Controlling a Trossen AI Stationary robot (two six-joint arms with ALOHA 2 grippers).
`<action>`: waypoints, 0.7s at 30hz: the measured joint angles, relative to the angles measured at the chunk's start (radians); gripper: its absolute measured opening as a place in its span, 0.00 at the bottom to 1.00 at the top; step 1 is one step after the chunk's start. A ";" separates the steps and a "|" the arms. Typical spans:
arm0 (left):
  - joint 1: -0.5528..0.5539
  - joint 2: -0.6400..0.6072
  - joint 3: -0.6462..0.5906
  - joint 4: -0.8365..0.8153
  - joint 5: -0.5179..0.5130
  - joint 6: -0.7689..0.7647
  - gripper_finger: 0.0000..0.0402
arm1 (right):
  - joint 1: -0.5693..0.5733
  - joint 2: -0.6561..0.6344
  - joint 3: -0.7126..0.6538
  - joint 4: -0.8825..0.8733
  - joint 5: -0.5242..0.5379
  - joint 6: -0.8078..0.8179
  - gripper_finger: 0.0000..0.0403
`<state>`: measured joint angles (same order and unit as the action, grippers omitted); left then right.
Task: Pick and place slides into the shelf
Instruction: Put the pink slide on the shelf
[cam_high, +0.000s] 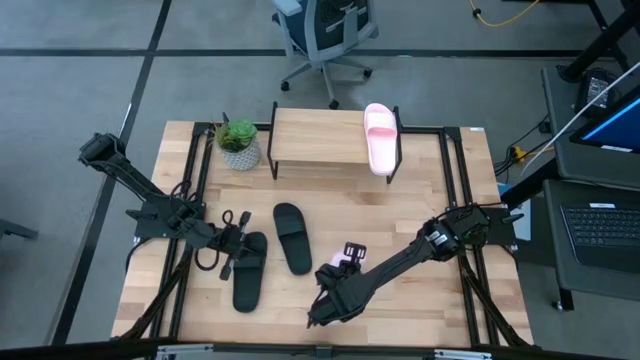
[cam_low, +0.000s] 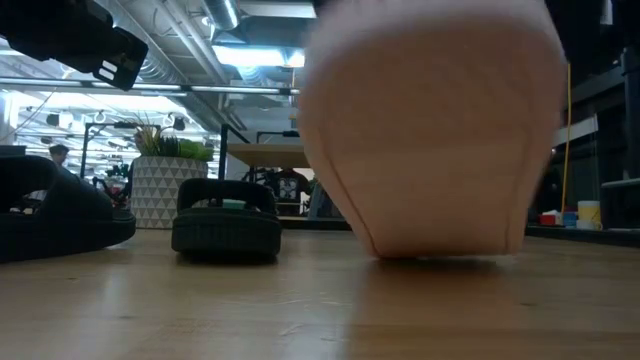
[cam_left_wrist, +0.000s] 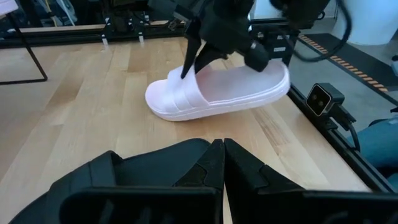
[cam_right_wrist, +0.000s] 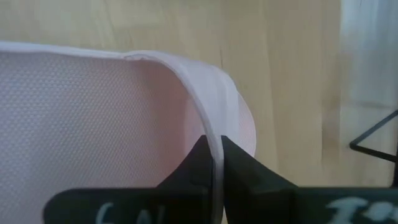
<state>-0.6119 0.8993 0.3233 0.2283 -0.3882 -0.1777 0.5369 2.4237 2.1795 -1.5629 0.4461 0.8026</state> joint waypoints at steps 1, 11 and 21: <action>0.000 0.000 0.000 0.000 0.000 0.000 0.00 | 0.000 0.000 -0.015 0.001 0.002 0.000 0.04; 0.000 0.000 0.000 -0.004 0.000 0.000 0.00 | 0.005 -0.001 -0.067 0.057 -0.027 -0.040 0.11; 0.000 0.000 0.000 -0.005 0.000 0.000 0.00 | 0.002 -0.001 -0.064 0.110 -0.094 -0.047 0.31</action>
<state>-0.6120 0.8996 0.3233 0.2236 -0.3882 -0.1776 0.5388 2.4226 2.1155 -1.4531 0.3517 0.7560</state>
